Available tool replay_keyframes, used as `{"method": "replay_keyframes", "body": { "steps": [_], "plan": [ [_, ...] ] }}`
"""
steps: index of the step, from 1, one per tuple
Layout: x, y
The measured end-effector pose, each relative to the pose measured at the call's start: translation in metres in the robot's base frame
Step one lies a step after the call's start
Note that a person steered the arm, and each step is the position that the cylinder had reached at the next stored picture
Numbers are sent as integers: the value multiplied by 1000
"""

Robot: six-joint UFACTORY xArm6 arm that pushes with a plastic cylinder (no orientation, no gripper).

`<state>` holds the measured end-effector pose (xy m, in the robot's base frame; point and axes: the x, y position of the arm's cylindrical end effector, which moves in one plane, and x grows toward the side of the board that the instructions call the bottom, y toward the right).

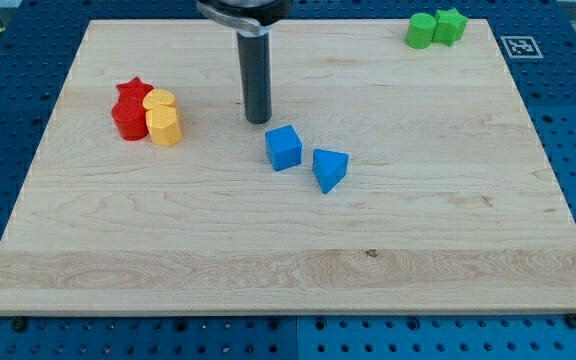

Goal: Move the blue cube into the blue triangle

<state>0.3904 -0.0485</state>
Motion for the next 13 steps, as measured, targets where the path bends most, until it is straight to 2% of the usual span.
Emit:
{"method": "replay_keyframes", "body": {
  "steps": [2,3,7,10,13],
  "plan": [
    [14,-12],
    [35,-9],
    [39,-5],
    [60,19],
    [60,49]
  ]
}}
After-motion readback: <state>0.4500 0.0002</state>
